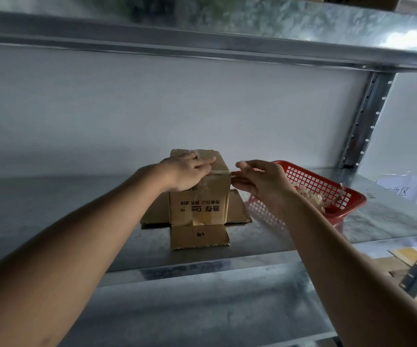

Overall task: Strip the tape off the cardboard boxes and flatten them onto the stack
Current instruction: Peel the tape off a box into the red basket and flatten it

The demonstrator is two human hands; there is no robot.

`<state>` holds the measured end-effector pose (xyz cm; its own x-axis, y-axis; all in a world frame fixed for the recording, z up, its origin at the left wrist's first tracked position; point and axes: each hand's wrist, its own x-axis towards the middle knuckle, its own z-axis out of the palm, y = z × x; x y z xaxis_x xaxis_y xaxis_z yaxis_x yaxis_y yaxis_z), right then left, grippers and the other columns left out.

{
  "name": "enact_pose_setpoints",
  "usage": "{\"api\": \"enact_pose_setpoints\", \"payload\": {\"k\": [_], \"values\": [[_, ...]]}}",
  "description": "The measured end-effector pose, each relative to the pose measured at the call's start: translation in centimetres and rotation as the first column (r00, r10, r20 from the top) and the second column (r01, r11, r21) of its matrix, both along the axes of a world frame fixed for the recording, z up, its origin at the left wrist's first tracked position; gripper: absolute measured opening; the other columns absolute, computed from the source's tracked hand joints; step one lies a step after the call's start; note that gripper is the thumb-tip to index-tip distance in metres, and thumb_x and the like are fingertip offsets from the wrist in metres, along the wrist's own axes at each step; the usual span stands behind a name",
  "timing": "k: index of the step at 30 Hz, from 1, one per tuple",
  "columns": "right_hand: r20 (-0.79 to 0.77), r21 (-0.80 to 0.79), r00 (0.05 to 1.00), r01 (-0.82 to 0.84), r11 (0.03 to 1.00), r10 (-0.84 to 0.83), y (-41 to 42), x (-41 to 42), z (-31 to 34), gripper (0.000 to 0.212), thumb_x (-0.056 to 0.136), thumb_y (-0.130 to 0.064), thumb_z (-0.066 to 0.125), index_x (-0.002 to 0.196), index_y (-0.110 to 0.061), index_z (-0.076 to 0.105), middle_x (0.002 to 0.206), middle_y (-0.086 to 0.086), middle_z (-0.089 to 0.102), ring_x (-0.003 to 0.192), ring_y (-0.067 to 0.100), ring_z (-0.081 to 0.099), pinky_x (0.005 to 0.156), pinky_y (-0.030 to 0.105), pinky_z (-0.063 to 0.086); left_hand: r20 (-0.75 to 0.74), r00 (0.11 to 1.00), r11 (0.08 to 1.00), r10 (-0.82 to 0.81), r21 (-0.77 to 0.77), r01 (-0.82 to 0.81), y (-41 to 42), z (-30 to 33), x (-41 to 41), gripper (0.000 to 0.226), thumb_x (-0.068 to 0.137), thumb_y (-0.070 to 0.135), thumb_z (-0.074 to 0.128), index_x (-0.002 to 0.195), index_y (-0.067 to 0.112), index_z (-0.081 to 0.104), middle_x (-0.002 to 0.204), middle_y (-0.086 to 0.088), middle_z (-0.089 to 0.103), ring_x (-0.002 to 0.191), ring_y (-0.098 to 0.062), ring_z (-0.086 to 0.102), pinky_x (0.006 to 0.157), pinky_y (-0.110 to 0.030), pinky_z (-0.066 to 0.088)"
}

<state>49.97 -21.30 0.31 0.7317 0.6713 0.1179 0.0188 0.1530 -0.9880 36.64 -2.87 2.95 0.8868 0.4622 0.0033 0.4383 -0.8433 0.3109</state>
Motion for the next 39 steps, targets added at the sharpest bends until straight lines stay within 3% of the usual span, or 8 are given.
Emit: {"api": "enact_pose_setpoints", "payload": {"k": [4,9,13,19,23,28,35,39], "values": [[-0.146,-0.002,0.987,0.071,0.997,-0.07,0.5,-0.7,0.8,0.027,0.08,0.014,0.077,0.107,0.008,0.073,0.092,0.02,0.078,0.086,0.029,0.079,0.082,0.034,0.064,0.023,1.0,0.999,-0.008,0.051,0.007,-0.3,-0.2,-0.4,0.051,0.105,0.066,0.017,0.155,0.061,0.019,0.173,0.009,0.0,0.16,-0.021,-0.004,0.126,-0.05,0.006],[0.422,0.086,0.861,0.276,0.957,-0.285,0.6,-2.8,3.0,0.032,0.072,0.003,0.089,0.098,-0.012,0.081,0.083,-0.003,0.08,0.078,0.011,0.078,0.073,0.029,0.064,0.018,1.0,0.993,-0.017,0.119,0.015,-0.4,-0.3,-0.5,0.053,0.108,0.06,0.01,0.16,0.054,0.012,0.174,0.002,0.001,0.16,-0.024,-0.002,0.124,-0.054,0.014],[0.421,0.198,0.891,0.093,0.976,-0.17,0.0,-3.9,4.0,0.035,0.075,0.005,0.087,0.106,-0.009,0.078,0.094,0.001,0.08,0.088,0.016,0.078,0.076,0.031,0.064,0.014,1.0,0.994,-0.012,0.112,0.01,-0.3,-0.3,0.0,0.053,0.107,0.059,0.01,0.159,0.055,0.015,0.174,0.004,0.003,0.16,-0.024,-0.002,0.123,-0.058,0.012],[0.514,-0.132,0.852,0.193,0.972,-0.1,-0.6,-3.6,1.3,0.006,0.087,-0.023,0.082,0.093,-0.025,0.08,0.086,-0.008,0.079,0.082,0.009,0.076,0.082,0.036,0.064,0.133,0.99,0.987,0.051,-0.16,-0.029,-0.5,0.1,-0.3,0.054,0.107,0.062,0.024,0.159,0.047,0.026,0.173,0.009,0.01,0.159,-0.023,0.007,0.127,-0.053,0.011],[0.785,-0.21,0.616,0.369,0.905,-0.069,0.3,-4.1,0.7,0.034,0.078,-0.032,0.09,0.108,-0.022,0.079,0.096,-0.007,0.078,0.083,0.007,0.071,0.077,0.027,0.06,0.17,0.982,0.958,0.081,-0.286,-0.029,-0.5,0.3,-0.2,0.055,0.108,0.057,0.034,0.16,0.039,0.034,0.172,0.007,0.016,0.158,-0.022,0.012,0.124,-0.047,0.013],[0.924,-0.148,0.365,0.609,0.779,-0.11,1.8,-5.2,0.8,0.017,0.09,-0.008,0.074,0.09,-0.024,0.08,0.094,-0.003,0.072,0.076,0.016,0.063,0.056,0.026,0.046,0.081,0.995,0.984,0.066,-0.173,-0.052,-0.9,1.7,-0.9,0.044,0.112,0.037,0.033,0.152,0.052,0.04,0.171,0.003,0.019,0.158,-0.028,0.013,0.126,-0.048,0.015],[0.923,-0.093,0.302,0.777,0.623,-0.239,0.7,-4.2,0.8,0.013,0.097,-0.023,0.069,0.1,-0.031,0.079,0.107,-0.005,0.076,0.106,0.024,0.058,0.087,0.037,0.041,0.013,0.999,0.977,0.036,0.208,-0.038,-0.5,2.2,-2.3,0.04,0.106,0.063,0.028,0.142,0.064,0.044,0.124,-0.004,0.037,0.137,-0.034,0.031,0.113,-0.05,0.026],[0.883,-0.168,0.413,0.721,0.672,-0.223,0.6,-4.5,0.8,0.015,0.095,-0.019,0.069,0.093,-0.029,0.079,0.091,-0.006,0.076,0.086,0.021,0.067,0.063,0.03,0.049,0.093,0.995,1.0,-0.026,0.013,0.025,0.0,0.5,-2.1,0.045,0.108,0.058,0.025,0.149,0.052,0.044,0.165,-0.004,0.025,0.152,-0.035,0.025,0.118,-0.056,0.031]]}}
